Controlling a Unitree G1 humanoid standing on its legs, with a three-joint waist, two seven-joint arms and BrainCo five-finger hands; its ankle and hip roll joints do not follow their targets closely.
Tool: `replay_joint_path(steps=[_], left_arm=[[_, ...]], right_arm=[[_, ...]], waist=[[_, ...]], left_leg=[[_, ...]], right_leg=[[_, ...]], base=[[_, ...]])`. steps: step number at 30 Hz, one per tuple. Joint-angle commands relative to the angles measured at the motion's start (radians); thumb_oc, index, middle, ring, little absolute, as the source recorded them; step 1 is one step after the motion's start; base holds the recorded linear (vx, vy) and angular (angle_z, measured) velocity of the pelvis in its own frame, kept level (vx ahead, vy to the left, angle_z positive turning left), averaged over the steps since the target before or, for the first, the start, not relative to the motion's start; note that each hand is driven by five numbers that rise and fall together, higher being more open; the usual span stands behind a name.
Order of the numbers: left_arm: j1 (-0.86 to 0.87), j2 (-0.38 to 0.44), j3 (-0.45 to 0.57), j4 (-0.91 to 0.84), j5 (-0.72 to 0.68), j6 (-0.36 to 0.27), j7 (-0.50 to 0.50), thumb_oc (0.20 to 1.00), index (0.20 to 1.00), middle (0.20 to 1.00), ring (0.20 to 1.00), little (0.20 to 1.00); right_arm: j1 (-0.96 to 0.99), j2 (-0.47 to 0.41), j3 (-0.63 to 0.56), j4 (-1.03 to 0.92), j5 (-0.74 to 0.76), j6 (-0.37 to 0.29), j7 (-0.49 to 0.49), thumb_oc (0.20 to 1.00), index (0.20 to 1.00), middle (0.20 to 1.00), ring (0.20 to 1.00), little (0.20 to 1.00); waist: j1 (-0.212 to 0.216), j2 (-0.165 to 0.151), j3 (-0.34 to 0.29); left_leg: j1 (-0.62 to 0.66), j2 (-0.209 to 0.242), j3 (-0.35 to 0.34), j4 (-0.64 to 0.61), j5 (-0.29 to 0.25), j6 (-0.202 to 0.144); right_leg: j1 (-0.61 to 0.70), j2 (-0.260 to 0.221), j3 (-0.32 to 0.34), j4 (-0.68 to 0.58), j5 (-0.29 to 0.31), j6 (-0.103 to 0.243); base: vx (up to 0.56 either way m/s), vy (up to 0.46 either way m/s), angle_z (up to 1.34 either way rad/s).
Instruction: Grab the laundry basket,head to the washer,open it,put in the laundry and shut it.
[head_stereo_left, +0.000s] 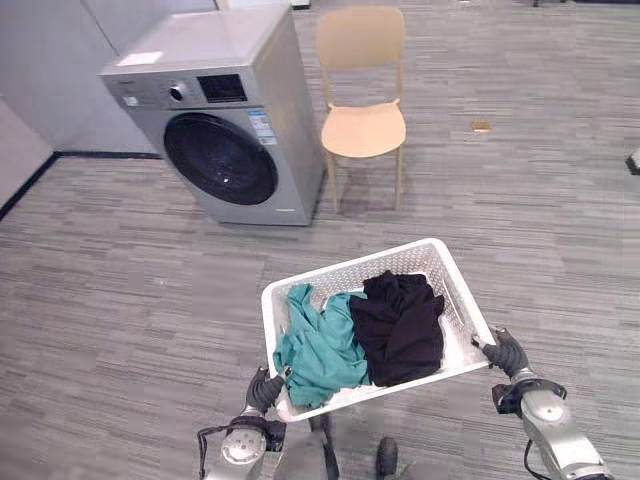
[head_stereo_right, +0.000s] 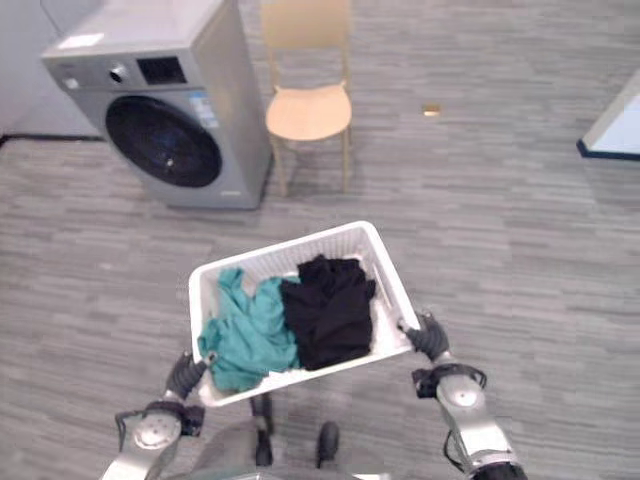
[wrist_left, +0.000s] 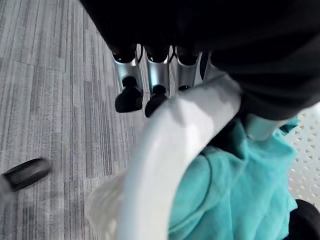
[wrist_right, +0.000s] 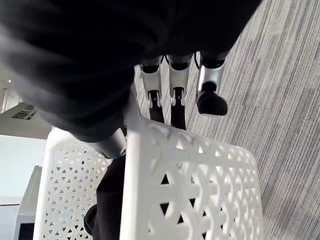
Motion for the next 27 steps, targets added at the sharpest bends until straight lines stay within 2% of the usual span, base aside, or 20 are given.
replay_joint_path(steps=[1, 5, 6, 7, 8, 10, 13, 14, 15, 17, 19, 20, 21, 22, 25, 26, 27], left_arm=[[-0.059, 0.019, 0.059, -0.120, -0.073, -0.088, -0.008, 0.200, 0.200, 0.200, 0.200, 0.200], [-0.054, 0.029, 0.058, -0.135, -0.067, -0.088, -0.012, 0.200, 0.200, 0.200, 0.200, 0.200], [-0.051, 0.032, 0.059, -0.142, -0.069, -0.091, -0.010, 0.200, 0.200, 0.200, 0.200, 0.200], [-0.046, 0.045, 0.058, -0.152, -0.068, -0.088, -0.015, 0.200, 0.200, 0.200, 0.200, 0.200], [-0.046, 0.046, 0.058, -0.152, -0.069, -0.088, -0.015, 0.200, 0.200, 0.200, 0.200, 0.200], [-0.073, 0.067, 0.036, -0.138, -0.066, -0.085, -0.008, 0.200, 0.200, 0.200, 0.200, 0.200], [-0.098, 0.098, 0.037, -0.133, -0.056, -0.090, 0.008, 0.200, 0.200, 0.200, 0.200, 0.200], [-0.103, 0.103, 0.038, -0.134, -0.061, -0.091, 0.013, 0.200, 0.200, 0.200, 0.200, 0.200], [-0.108, 0.105, 0.035, -0.133, -0.067, -0.095, 0.016, 0.200, 0.200, 0.200, 0.200, 0.200], [-0.110, 0.106, 0.038, -0.132, -0.078, -0.098, 0.018, 0.200, 0.200, 0.200, 0.200, 0.200], [-0.103, 0.106, 0.049, -0.129, -0.082, -0.095, 0.013, 0.200, 0.200, 0.200, 0.200, 0.200], [-0.101, 0.104, 0.053, -0.125, -0.078, -0.092, 0.009, 0.200, 0.200, 0.200, 0.200, 0.200], [-0.097, 0.098, 0.060, -0.118, -0.072, -0.090, 0.002, 0.200, 0.200, 0.200, 0.200, 0.200], [-0.096, 0.091, 0.066, -0.114, -0.067, -0.090, -0.002, 0.200, 0.200, 0.200, 0.200, 0.200], [-0.094, 0.080, 0.080, -0.098, -0.050, -0.094, -0.009, 0.200, 0.200, 0.200, 0.200, 0.200], [-0.094, 0.076, 0.085, -0.094, -0.052, -0.098, -0.009, 0.200, 0.200, 0.200, 0.200, 0.200], [-0.094, 0.076, 0.085, -0.094, -0.052, -0.098, -0.009, 0.200, 0.200, 0.200, 0.200, 0.200]], right_arm=[[0.014, -0.013, -0.032, -0.111, 0.041, -0.079, 0.018, 0.200, 0.200, 0.200, 0.200, 0.200], [0.023, -0.007, -0.042, -0.123, 0.046, -0.083, 0.015, 0.200, 0.200, 0.200, 0.200, 0.200], [0.022, -0.006, -0.041, -0.126, 0.048, -0.086, 0.014, 0.200, 0.200, 0.200, 0.200, 0.200], [0.027, 0.003, -0.038, -0.139, 0.046, -0.088, 0.027, 0.200, 0.200, 0.200, 0.200, 0.200], [0.028, 0.003, -0.039, -0.139, 0.046, -0.087, 0.027, 0.200, 0.200, 0.200, 0.200, 0.200], [0.017, 0.023, -0.029, -0.135, 0.040, -0.091, 0.023, 0.200, 0.200, 0.200, 0.200, 0.200], [-0.009, 0.027, -0.009, -0.133, 0.022, -0.101, 0.024, 0.200, 0.200, 0.200, 0.200, 0.200], [-0.019, 0.029, 0.002, -0.133, 0.014, -0.097, 0.025, 0.200, 0.200, 0.200, 0.200, 0.200], [-0.027, 0.028, 0.011, -0.130, 0.007, -0.094, 0.028, 0.200, 0.200, 0.200, 0.200, 0.200], [-0.041, 0.029, 0.020, -0.125, 0.009, -0.089, 0.033, 0.200, 0.200, 0.200, 0.200, 0.200], [-0.048, 0.028, 0.018, -0.118, 0.014, -0.085, 0.032, 0.200, 0.200, 0.200, 0.200, 0.200], [-0.051, 0.030, 0.017, -0.112, 0.017, -0.083, 0.031, 0.200, 0.200, 0.200, 0.200, 0.200], [-0.050, 0.029, 0.010, -0.109, 0.015, -0.078, 0.032, 0.200, 0.200, 0.200, 0.200, 0.200], [-0.049, 0.029, 0.005, -0.108, 0.012, -0.076, 0.033, 0.200, 0.200, 0.200, 0.200, 0.200], [-0.045, 0.032, -0.001, -0.104, 0.010, -0.075, 0.041, 0.200, 0.200, 0.200, 0.200, 0.200], [-0.046, 0.032, 0.000, -0.103, 0.009, -0.076, 0.045, 0.200, 0.200, 0.200, 0.200, 0.200], [-0.046, 0.032, 0.000, -0.103, 0.009, -0.077, 0.045, 0.200, 0.200, 0.200, 0.200, 0.200]], waist=[[0.022, 0.002, -0.011], [0.031, -0.007, -0.016], [0.040, -0.010, -0.019], [0.051, -0.002, -0.038], [0.051, -0.002, -0.040], [0.049, -0.047, -0.056], [0.042, -0.065, -0.052], [0.037, -0.060, -0.045], [0.031, -0.055, -0.040], [0.010, -0.033, -0.021], [-0.003, -0.027, -0.005], [-0.010, -0.026, 0.002], [-0.023, -0.027, 0.012], [-0.032, -0.037, 0.019], [-0.045, -0.042, 0.031], [-0.045, -0.042, 0.031], [-0.045, -0.041, 0.032]], left_leg=[[0.022, 0.034, 0.020, 0.006, 0.063, -0.023], [-0.013, 0.053, 0.043, 0.003, 0.071, -0.028], [-0.021, 0.059, 0.041, 0.015, 0.090, -0.029], [-0.023, 0.072, 0.035, 0.048, 0.121, -0.013], [-0.026, 0.072, 0.034, 0.051, 0.120, -0.014], [-0.047, 0.020, 0.030, 0.169, 0.072, 0.022], [-0.016, -0.023, 0.058, 0.195, -0.013, 0.077], [0.009, -0.029, 0.066, 0.191, -0.033, 0.088], [0.044, -0.039, 0.072, 0.178, -0.048, 0.095], [0.122, -0.056, 0.070, 0.146, -0.078, 0.100], [0.172, -0.061, 0.077, 0.131, -0.106, 0.096], [0.197, -0.065, 0.079, 0.126, -0.121, 0.093], [0.246, -0.074, 0.065, 0.123, -0.169, 0.081], [0.254, -0.085, 0.072, 0.125, -0.167, 0.084], [0.296, -0.099, 0.054, 0.136, -0.211, 0.079], [0.326, -0.104, 0.046, 0.139, -0.236, 0.077], [0.326, -0.104, 0.046, 0.139, -0.236, 0.077]], right_leg=[[0.026, -0.134, -0.036, 0.063, -0.128, 0.141], [0.100, -0.134, -0.001, 0.110, -0.202, 0.140], [0.124, -0.138, 0.011, 0.123, -0.220, 0.142], [0.150, -0.141, 0.029, 0.148, -0.248, 0.152], [0.148, -0.141, 0.028, 0.150, -0.249, 0.152], [0.112, -0.209, 0.056, 0.298, -0.174, 0.192], [-0.019, -0.273, 0.088, 0.523, -0.011, 0.227], [-0.071, -0.292, 0.078, 0.571, 0.026, 0.222], [-0.122, -0.298, 0.069, 0.577, 0.028, 0.209], [-0.220, -0.270, 0.037, 0.535, -0.026, 0.191], [-0.243, -0.276, -0.023, 0.431, -0.056, 0.186], [-0.257, -0.280, -0.058, 0.366, -0.048, 0.186], [-0.286, -0.265, -0.073, 0.251, -0.027, 0.209], [-0.313, -0.262, -0.076, 0.190, 0.012, 0.208], [-0.352, -0.260, -0.062, 0.095, 0.063, 0.234], [-0.367, -0.269, -0.085, 0.084, 0.079, 0.241], [-0.366, -0.269, -0.086, 0.084, 0.079, 0.241]], base=[[0.61, 0.084, -0.36], [0.54, 0.117, -0.15], [0.81, 0.247, -0.34], [0.59, 0.201, -0.58], [0.72, 0.274, -0.63], [0.52, 0.231, -0.01], [0.33, 0.229, 0.10], [0.31, 0.212, -0.02], [0.34, 0.199, -0.06], [0.38, 0.164, -0.01], [0.34, 0.051, -0.05], [0.54, -0.002, 0.14], [0.50, -0.039, 0.56], [0.49, -0.052, 0.57], [0.37, -0.092, 0.02], [0.36, -0.108, 0.03], [0.36, -0.113, 0.04]])
